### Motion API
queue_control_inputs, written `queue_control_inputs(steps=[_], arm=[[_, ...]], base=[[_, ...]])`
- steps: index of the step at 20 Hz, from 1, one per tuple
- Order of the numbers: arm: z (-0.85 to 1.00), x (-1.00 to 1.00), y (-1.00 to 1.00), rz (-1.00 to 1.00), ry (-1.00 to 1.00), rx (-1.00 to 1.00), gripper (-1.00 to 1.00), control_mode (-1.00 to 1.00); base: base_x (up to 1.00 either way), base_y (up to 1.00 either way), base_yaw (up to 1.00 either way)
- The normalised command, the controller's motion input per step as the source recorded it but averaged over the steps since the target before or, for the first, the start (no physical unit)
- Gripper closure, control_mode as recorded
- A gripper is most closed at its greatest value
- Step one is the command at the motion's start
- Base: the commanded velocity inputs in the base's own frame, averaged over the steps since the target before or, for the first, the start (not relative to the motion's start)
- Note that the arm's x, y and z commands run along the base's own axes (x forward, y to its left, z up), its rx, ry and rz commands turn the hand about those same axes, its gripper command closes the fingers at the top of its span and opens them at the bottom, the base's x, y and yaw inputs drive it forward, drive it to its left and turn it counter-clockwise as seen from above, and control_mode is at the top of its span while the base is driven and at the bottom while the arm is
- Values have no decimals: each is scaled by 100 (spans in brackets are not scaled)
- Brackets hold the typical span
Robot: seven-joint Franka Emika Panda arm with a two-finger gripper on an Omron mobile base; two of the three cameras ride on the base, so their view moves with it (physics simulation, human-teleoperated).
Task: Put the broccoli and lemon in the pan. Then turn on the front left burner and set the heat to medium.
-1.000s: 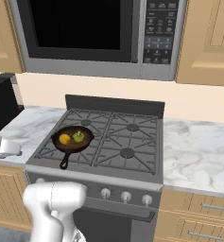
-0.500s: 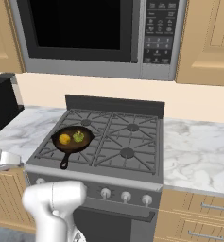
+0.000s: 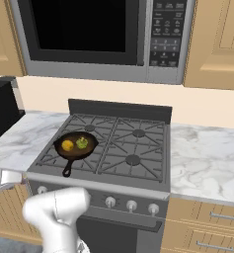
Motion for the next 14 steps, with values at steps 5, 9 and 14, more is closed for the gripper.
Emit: queue_control_inputs(steps=[5, 9, 14], arm=[[-35, 0, 0, 0, 0, -1, -100, -100], [-40, 0, 0, 0, 0, 0, -100, -100], [-38, 0, 3, 0, 0, 0, -100, -100]], base=[[0, 0, 0], [0, 0, 0], [0, 0, 0]])
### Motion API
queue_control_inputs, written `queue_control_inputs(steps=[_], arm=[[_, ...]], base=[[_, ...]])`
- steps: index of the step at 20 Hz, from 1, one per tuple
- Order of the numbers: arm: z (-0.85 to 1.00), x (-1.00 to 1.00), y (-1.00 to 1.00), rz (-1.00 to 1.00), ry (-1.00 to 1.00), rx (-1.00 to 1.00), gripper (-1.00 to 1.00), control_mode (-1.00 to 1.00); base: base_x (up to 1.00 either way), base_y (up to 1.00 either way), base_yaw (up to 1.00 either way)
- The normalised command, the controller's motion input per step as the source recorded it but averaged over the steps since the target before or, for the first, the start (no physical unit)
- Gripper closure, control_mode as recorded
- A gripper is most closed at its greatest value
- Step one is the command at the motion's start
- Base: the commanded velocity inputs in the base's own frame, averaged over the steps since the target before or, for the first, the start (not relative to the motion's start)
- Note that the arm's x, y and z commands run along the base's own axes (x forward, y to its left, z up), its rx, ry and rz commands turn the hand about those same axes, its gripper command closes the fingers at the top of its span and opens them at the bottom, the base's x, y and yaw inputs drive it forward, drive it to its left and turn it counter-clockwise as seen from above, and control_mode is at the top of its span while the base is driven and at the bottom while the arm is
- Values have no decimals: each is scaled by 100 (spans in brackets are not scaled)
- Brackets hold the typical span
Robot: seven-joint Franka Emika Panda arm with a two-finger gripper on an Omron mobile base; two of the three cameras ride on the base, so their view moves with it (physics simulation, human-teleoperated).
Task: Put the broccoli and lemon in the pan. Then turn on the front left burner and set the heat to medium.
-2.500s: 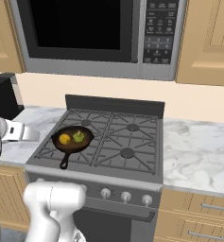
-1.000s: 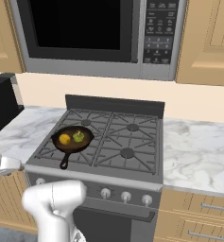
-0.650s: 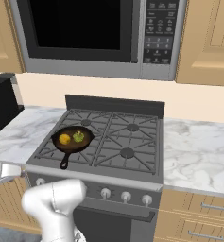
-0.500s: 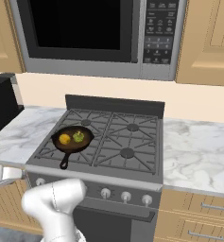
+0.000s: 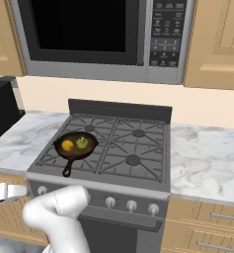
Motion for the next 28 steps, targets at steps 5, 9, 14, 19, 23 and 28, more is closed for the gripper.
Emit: queue_control_inputs(steps=[5, 9, 14, 19, 23, 28], arm=[[-37, 0, 11, 0, 0, 0, -100, -100], [-38, 0, 13, 0, -1, 0, -100, -100], [-39, 0, 9, 4, -8, 0, -100, -100], [-38, 0, 5, 8, -16, 0, -100, -100], [-31, 0, 0, 10, -17, 0, -100, -100], [-17, 0, 0, 6, -3, 6, -100, -100]], base=[[0, 0, 0], [0, 0, 0], [0, 0, 0], [0, 0, 0], [0, 0, 0], [0, 0, 0]])
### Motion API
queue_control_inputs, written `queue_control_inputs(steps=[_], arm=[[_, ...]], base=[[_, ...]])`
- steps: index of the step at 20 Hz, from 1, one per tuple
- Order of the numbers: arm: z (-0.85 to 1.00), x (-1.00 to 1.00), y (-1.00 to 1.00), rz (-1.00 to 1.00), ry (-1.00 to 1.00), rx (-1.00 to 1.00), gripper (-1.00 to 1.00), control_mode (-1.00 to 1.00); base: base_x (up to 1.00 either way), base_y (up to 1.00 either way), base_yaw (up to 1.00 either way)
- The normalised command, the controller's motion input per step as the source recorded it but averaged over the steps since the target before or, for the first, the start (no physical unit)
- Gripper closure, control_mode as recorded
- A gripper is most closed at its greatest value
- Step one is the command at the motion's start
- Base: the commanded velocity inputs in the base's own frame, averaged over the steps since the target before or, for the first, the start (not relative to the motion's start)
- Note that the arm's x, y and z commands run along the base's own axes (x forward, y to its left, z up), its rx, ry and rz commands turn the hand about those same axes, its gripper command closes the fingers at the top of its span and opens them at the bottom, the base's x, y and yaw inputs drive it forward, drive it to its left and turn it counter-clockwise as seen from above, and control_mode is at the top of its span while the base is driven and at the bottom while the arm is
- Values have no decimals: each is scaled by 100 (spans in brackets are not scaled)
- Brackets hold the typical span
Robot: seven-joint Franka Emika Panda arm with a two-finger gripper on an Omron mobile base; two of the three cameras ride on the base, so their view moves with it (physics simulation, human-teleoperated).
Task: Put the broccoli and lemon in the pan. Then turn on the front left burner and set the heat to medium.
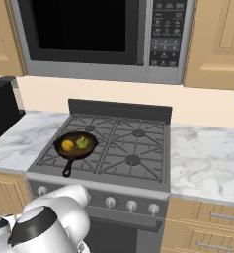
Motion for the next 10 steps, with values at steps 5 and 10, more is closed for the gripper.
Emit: queue_control_inputs(steps=[5, 10], arm=[[-4, 0, 0, 5, 0, 15, -100, -100], [0, 0, 0, 5, 0, 19, -100, -100]], base=[[0, 0, 0], [0, 0, 0]])
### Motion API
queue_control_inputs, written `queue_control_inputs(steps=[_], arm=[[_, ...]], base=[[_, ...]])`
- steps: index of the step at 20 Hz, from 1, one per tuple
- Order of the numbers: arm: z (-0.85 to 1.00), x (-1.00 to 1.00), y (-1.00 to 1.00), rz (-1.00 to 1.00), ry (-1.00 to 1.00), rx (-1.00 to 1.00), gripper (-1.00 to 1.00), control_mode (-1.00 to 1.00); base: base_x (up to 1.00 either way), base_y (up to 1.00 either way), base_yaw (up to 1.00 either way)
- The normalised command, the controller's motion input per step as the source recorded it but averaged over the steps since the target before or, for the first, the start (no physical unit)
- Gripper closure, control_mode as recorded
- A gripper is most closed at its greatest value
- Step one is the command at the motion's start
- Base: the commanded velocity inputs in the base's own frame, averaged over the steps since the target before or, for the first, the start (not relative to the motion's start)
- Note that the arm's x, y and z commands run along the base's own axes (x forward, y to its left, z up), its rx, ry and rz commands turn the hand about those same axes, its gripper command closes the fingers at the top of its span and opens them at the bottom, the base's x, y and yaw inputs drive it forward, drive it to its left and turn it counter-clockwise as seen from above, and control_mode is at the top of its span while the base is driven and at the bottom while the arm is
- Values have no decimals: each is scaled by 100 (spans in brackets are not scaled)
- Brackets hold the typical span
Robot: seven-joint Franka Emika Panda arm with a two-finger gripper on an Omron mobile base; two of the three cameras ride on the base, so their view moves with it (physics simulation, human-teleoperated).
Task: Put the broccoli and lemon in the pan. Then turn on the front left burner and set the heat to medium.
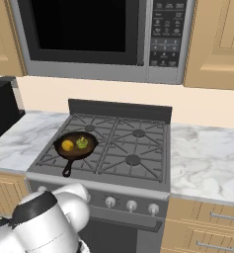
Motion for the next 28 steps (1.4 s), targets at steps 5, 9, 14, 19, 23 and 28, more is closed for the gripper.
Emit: queue_control_inputs(steps=[5, 9, 14, 19, 23, 28], arm=[[0, 5, -8, 3, -3, 24, -100, -100], [0, 19, -19, 1, -4, 26, -100, -100], [0, 28, -5, 0, -4, 20, -100, -100], [0, 24, 0, 0, -3, 11, -100, -100], [0, 29, 0, 0, -3, 9, -100, -100], [-7, 12, 0, 0, -2, 4, -100, -100]], base=[[0, 0, 0], [0, 0, 0], [0, 0, 0], [0, 0, 0], [0, 0, 0], [0, 0, 0]])
